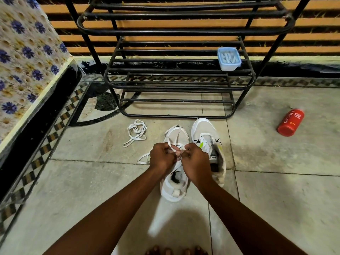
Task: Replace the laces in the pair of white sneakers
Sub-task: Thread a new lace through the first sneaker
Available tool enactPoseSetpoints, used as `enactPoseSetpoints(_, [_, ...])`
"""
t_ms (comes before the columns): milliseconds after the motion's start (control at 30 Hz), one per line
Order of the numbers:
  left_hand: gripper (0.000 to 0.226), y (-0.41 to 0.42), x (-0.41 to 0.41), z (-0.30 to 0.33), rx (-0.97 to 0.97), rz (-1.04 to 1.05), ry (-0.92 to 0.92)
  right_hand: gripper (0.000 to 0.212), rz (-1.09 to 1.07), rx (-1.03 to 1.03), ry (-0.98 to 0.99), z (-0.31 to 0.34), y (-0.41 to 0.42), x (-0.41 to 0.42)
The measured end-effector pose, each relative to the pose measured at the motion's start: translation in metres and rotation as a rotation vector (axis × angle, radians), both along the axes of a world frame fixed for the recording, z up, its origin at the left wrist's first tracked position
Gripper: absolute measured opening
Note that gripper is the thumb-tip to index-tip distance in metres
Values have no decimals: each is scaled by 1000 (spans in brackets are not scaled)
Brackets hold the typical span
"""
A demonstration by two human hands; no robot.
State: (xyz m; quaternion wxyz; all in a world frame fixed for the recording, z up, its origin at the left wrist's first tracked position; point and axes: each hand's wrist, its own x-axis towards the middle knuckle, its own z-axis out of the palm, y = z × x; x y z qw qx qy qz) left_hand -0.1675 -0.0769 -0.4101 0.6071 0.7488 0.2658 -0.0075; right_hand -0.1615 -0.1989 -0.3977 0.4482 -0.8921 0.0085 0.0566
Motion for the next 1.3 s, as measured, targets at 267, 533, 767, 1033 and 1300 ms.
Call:
enactPoseSetpoints(267, [19, -2, 8, -3, 186, -91, 17, 25, 135, -127, 57, 4, -7, 21])
enactPoseSetpoints(533, [15, -4, 3, 0, -111, 97, 40, 15, 306, -397, 5, 11, 0, 26])
enactPoseSetpoints(767, [8, -4, -4, -2, -193, 94, 14, 14, 337, -492, -71, 18, -3, 28])
enactPoseSetpoints(1033, [23, -5, -12, -11, 60, 22, -1, 18, 650, -1021, -489, 26, -4, 33])
enactPoseSetpoints(1300, [29, -8, -14, -17, 184, 32, -53, 27, 49, 131, -358, 64, -30, 42])
